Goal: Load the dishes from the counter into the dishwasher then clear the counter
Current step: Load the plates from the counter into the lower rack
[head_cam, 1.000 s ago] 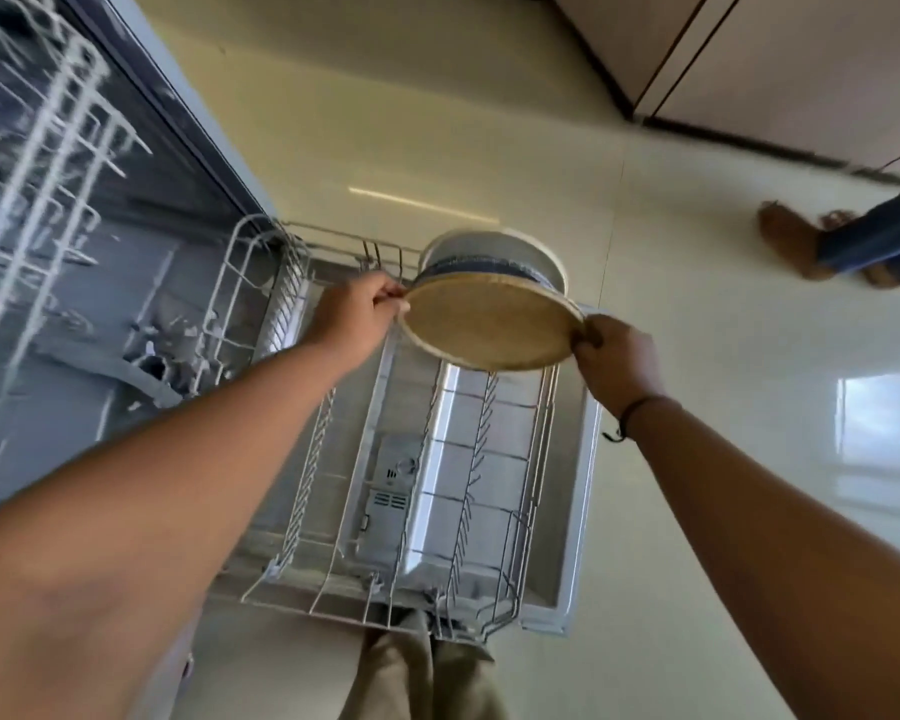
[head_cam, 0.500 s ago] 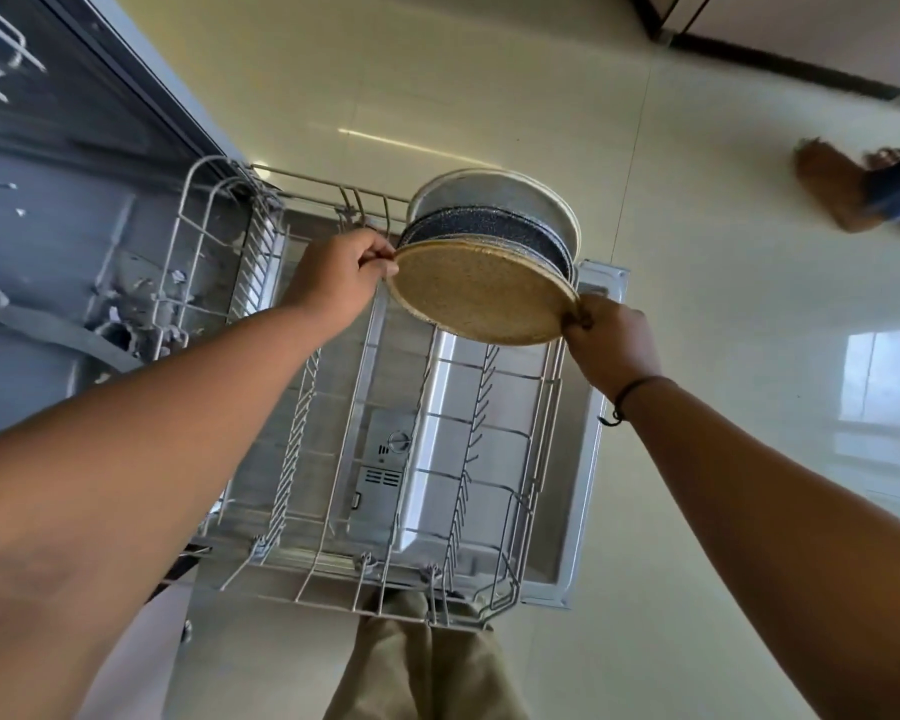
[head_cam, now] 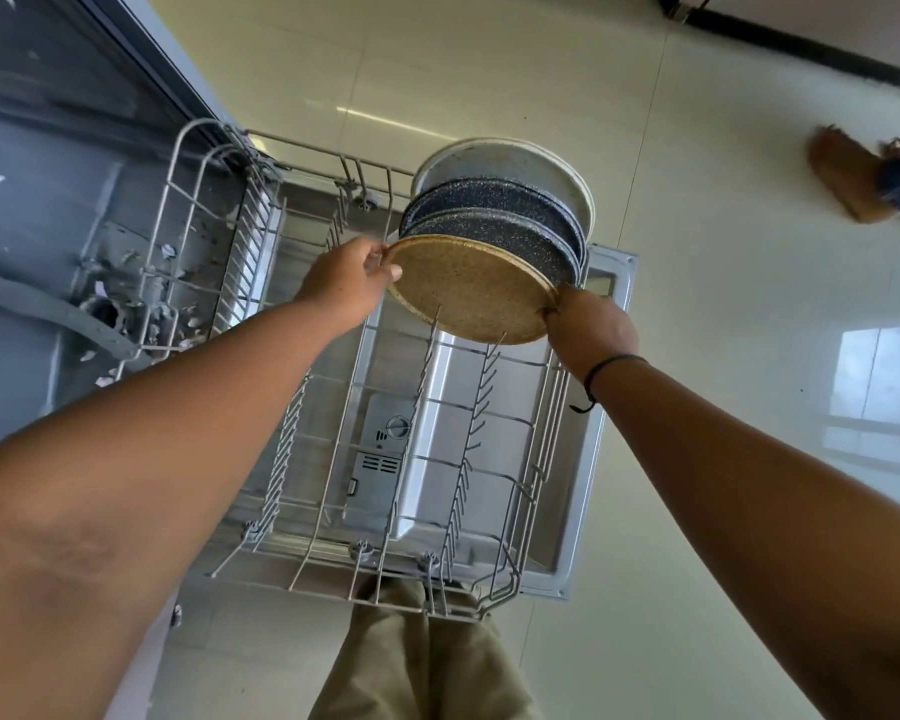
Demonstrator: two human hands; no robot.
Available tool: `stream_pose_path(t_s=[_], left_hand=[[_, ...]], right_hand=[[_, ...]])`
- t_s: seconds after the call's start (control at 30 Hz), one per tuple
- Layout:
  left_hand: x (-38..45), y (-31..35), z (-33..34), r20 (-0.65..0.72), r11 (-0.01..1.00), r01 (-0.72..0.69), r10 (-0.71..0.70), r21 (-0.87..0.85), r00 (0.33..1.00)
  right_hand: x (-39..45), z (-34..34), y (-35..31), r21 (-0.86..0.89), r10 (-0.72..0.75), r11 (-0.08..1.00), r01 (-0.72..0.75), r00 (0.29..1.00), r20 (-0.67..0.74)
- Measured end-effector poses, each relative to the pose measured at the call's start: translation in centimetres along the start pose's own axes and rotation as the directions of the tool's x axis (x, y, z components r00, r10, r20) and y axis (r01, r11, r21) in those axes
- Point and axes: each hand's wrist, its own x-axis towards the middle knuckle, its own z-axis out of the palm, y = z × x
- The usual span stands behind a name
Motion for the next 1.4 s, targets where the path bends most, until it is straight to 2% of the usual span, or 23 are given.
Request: stream_pose_path(t_s=[0.13,0.33,0.5,0.63,0.73,0.83,0.93,1.03,1.13,1.2,1.3,1.4], left_hand=[[-2.4,0.6,-0.2,0.173,0.993,0.067,-0.084,0.097,0.981],[-10.7,-0.8,-1.4,0.254,0.985,0.170,-0.173,0.033,0.952],[-21.7,-1.5,-3.1,0.242,0.977,0.210,-0.197,-0.028,0.950],[-30.5,-1.8,-5.1,0.126,0.975,0.213,-0.204,-0.064,0.971],[-37.0,-2.5,-6.8,-0.022,0.976,0.207,-0.209,-0.059,0.978],[-42.7,-4.4,-7.7,-0.158,0.965,0.260,-0.260,-0.021,0.953],[-49.5,-7.4,-8.0,-0.255,0.933,0.360,-0.351,-0.013,0.901],[-56.8,-10.3,-7.4,-0.318,0.885,0.463,-0.451,-0.043,0.834],[-65.0,-12.5,-6.1,-0.371,0.841,0.535,-0.523,-0.079,0.767],[-72.4,-13.7,-4.8,-0.402,0.787,0.601,-0.600,-0.138,0.692],[-84.0,-15.0,-2.7,-0.448,0.713,0.676,-0.674,-0.185,0.587],[-95.4,-15.9,-1.1,-0.581,0.618,0.746,-0.711,-0.246,0.397]], right_hand=[[-1.3,-1.0,0.1,0.108,-0.004,0.994,0.008,0.999,-0.034],[-6.7,-2.4,0.3,0.162,-0.009,0.987,0.009,1.000,0.002],[-14.1,-3.7,-1.2,0.070,-0.105,0.993,0.095,0.981,0.160],[-21.1,-3.9,-4.4,-0.014,-0.314,0.942,0.334,0.898,0.310],[-27.1,-3.9,-7.7,-0.112,-0.508,0.797,0.593,0.760,0.406],[-32.1,-3.2,-10.9,-0.168,-0.693,0.555,0.815,0.564,0.448],[-37.3,-1.7,-14.1,-0.221,-0.783,0.291,0.931,0.365,0.504],[-42.5,-0.2,-17.2,-0.256,-0.796,0.095,0.962,0.228,0.561],[-49.1,1.6,-19.9,-0.302,-0.787,-0.064,0.951,0.137,0.601],[-55.4,3.6,-20.8,-0.305,-0.772,-0.181,0.935,0.057,0.632],[-65.8,7.0,-21.2,-0.257,-0.739,-0.353,0.900,-0.099,0.667],[-77.7,9.9,-22.3,-0.155,-0.703,-0.491,0.857,-0.285,0.651]])
